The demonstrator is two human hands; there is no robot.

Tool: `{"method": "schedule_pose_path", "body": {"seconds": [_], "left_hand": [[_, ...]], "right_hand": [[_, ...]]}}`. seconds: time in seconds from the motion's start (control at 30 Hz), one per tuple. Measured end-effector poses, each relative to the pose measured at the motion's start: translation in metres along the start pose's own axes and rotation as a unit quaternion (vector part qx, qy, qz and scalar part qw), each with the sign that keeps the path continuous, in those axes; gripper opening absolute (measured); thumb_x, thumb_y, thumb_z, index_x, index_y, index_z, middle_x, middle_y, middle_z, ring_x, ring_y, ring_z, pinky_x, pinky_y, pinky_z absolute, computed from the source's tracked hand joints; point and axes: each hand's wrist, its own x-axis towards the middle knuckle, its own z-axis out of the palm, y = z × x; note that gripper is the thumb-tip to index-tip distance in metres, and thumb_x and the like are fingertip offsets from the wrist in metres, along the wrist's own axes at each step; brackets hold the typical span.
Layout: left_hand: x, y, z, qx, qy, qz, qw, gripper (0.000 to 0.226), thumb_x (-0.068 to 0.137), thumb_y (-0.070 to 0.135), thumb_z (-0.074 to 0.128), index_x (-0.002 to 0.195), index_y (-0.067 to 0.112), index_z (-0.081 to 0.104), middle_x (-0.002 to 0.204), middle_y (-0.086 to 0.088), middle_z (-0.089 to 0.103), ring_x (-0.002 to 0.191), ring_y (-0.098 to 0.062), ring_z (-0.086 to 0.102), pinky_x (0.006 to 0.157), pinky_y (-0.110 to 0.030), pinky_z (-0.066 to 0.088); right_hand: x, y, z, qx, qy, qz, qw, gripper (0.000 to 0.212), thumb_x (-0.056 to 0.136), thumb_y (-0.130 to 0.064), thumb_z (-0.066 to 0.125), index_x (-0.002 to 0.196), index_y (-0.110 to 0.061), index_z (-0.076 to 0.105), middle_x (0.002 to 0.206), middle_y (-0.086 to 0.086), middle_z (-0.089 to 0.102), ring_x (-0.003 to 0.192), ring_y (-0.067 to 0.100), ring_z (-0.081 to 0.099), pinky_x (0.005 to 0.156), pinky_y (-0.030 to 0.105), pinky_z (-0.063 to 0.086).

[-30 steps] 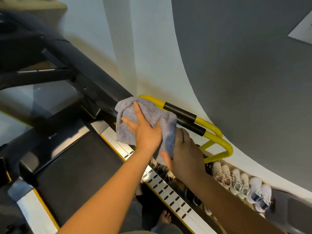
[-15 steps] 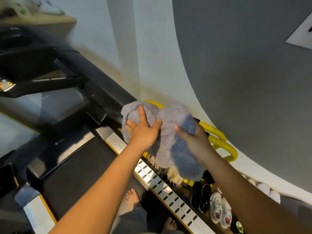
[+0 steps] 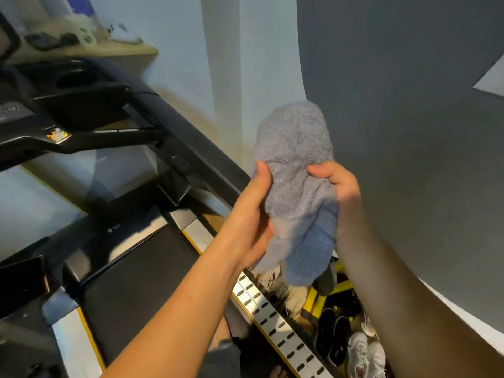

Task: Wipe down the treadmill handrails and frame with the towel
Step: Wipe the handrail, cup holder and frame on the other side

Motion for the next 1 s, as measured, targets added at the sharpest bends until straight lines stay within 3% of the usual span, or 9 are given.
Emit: {"method": "schedule_pose_path", "body": {"seconds": [0.17, 0.27, 0.47, 0.53, 0.63, 0.73, 0.77, 0.87, 1.0], "left_hand": [[0.009, -0.019, -0.005, 0.087, 0.078, 0.011, 0.993, 0.058, 0.076, 0.002, 0.070, 0.131, -0.004, 0.054, 0.127, -0.025, 0.062, 0.120, -0.036, 0.060, 0.106, -0.047, 0.045], [0.014, -0.025, -0.003, 0.153, 0.070, -0.034, 0.985, 0.044, 0.075, 0.000, 0.067, 0.119, 0.005, 0.065, 0.122, -0.021, 0.066, 0.116, -0.036, 0.062, 0.105, -0.049, 0.045], [0.028, -0.035, 0.007, 0.223, -0.001, -0.143, 0.964, 0.045, 0.080, 0.001, 0.065, 0.125, 0.004, 0.063, 0.124, -0.018, 0.066, 0.117, -0.036, 0.062, 0.105, -0.048, 0.045], [0.036, -0.031, -0.001, 0.418, 0.001, -0.124, 0.900, 0.041, 0.080, 0.016, 0.071, 0.121, 0.012, 0.064, 0.111, -0.010, 0.072, 0.105, -0.028, 0.068, 0.097, -0.042, 0.052], [0.043, -0.021, -0.029, 0.727, 0.146, -0.068, 0.668, 0.047, 0.083, 0.038, 0.073, 0.122, 0.020, 0.054, 0.089, -0.001, 0.068, 0.084, -0.021, 0.065, 0.075, -0.034, 0.051], [0.038, -0.014, -0.046, 0.756, 0.240, -0.001, 0.609, 0.035, 0.086, 0.033, 0.071, 0.114, 0.025, 0.052, 0.094, 0.002, 0.067, 0.088, -0.020, 0.063, 0.069, -0.034, 0.047], [0.037, -0.013, -0.050, 0.761, 0.249, 0.020, 0.599, 0.030, 0.087, 0.031, 0.070, 0.111, 0.026, 0.053, 0.092, 0.004, 0.066, 0.087, -0.019, 0.062, 0.067, -0.033, 0.044], [0.026, -0.014, -0.064, 0.731, 0.266, 0.052, 0.626, 0.017, 0.089, 0.027, 0.067, 0.100, 0.024, 0.054, 0.077, 0.006, 0.062, 0.074, -0.014, 0.058, 0.061, -0.031, 0.045], [0.005, -0.034, -0.088, 0.671, 0.282, 0.023, 0.686, 0.008, 0.092, 0.030, 0.062, 0.094, 0.024, 0.057, 0.071, 0.002, 0.061, 0.066, -0.015, 0.059, 0.061, -0.033, 0.050]], "right_hand": [[-0.020, -0.032, -0.012, -0.274, -0.032, -0.053, 0.960, 0.037, 0.078, -0.004, 0.061, 0.115, -0.009, 0.061, 0.104, 0.012, 0.072, 0.100, 0.027, 0.069, 0.080, 0.036, 0.056], [-0.035, -0.039, -0.022, -0.392, 0.010, -0.088, 0.915, 0.046, 0.066, -0.024, 0.075, 0.110, -0.023, 0.065, 0.107, 0.005, 0.072, 0.103, 0.022, 0.068, 0.088, 0.041, 0.055], [-0.066, -0.060, -0.027, -0.568, 0.189, -0.110, 0.794, 0.042, 0.062, -0.061, 0.071, 0.082, -0.025, 0.063, 0.077, -0.009, 0.066, 0.074, 0.004, 0.061, 0.064, 0.028, 0.049], [-0.067, -0.057, -0.049, -0.651, 0.218, -0.021, 0.727, 0.047, 0.070, -0.062, 0.070, 0.086, -0.019, 0.065, 0.082, 0.002, 0.069, 0.076, 0.016, 0.064, 0.069, 0.038, 0.054], [-0.067, -0.032, -0.086, -0.770, 0.216, 0.059, 0.597, 0.068, 0.063, -0.064, 0.068, 0.116, -0.022, 0.058, 0.117, 0.005, 0.066, 0.101, 0.022, 0.063, 0.086, 0.039, 0.052], [-0.057, 0.012, -0.092, -0.733, 0.122, 0.022, 0.669, 0.098, 0.067, -0.054, 0.077, 0.148, -0.030, 0.027, 0.150, -0.006, 0.037, 0.135, 0.017, 0.039, 0.102, 0.036, 0.042], [-0.050, 0.031, -0.092, -0.729, 0.089, 0.024, 0.678, 0.101, 0.069, -0.054, 0.077, 0.149, -0.032, 0.020, 0.152, -0.008, 0.032, 0.136, 0.015, 0.036, 0.103, 0.036, 0.042], [-0.028, 0.083, -0.095, -0.817, 0.071, 0.013, 0.573, 0.104, 0.077, -0.059, 0.067, 0.152, -0.025, 0.004, 0.150, 0.001, 0.036, 0.129, 0.019, 0.044, 0.099, 0.034, 0.045], [-0.017, 0.106, -0.102, -0.849, 0.125, -0.060, 0.510, 0.099, 0.077, -0.061, 0.066, 0.151, -0.015, 0.020, 0.132, 0.007, 0.055, 0.111, 0.022, 0.059, 0.083, 0.031, 0.051]]}}
